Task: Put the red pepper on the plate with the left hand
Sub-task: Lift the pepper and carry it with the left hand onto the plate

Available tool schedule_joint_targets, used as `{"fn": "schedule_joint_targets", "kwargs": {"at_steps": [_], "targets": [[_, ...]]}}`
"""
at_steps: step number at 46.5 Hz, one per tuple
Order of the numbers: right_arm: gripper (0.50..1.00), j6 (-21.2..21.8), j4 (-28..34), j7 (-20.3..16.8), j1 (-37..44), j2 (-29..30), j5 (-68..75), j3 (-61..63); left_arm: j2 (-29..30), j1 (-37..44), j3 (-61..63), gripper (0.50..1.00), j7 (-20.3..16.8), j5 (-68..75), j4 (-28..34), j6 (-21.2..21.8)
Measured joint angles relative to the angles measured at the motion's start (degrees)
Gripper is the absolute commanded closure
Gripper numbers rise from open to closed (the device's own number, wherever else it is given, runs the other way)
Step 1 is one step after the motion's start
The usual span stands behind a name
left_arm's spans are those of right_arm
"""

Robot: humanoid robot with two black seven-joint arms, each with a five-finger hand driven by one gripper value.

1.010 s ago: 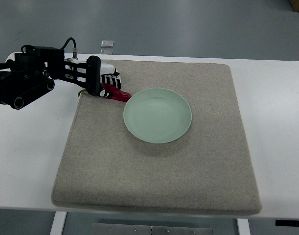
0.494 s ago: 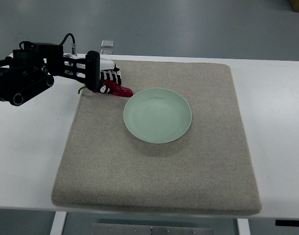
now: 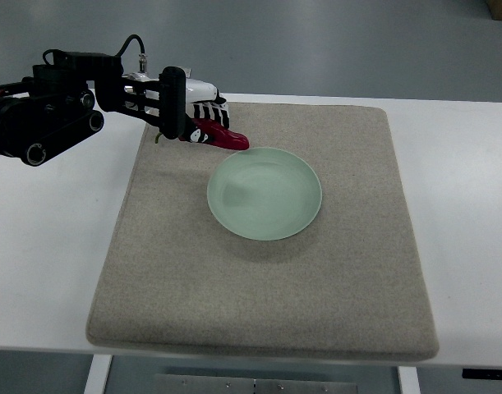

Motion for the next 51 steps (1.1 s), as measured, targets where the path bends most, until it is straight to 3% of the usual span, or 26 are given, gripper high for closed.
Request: {"fn": "schedule_joint_targets", "kwargs": {"at_steps": [13,32,39,51], "targets": [[0.572,0.0,0.0,0.0,0.0,0.0,0.0,0.0,-0.5,0.0,-0.2,0.937,0.0,0.3,-8.2,0.0],[0.572,0.0,0.0,0.0,0.0,0.0,0.0,0.0,-1.9,0.8,0.5,0.919,0.0,0.7,-10.8,-0.2],[0.572,0.0,0.0,0.0,0.0,0.0,0.0,0.0,-2.2,1.7,0.6,0.836,0.0,0.9,-10.7,-0.2],[0.572,0.0,0.0,0.0,0.0,0.0,0.0,0.0,-3.1,2.2,0.6,0.806,0.0,0.9,-10.6,-0.2]]}}
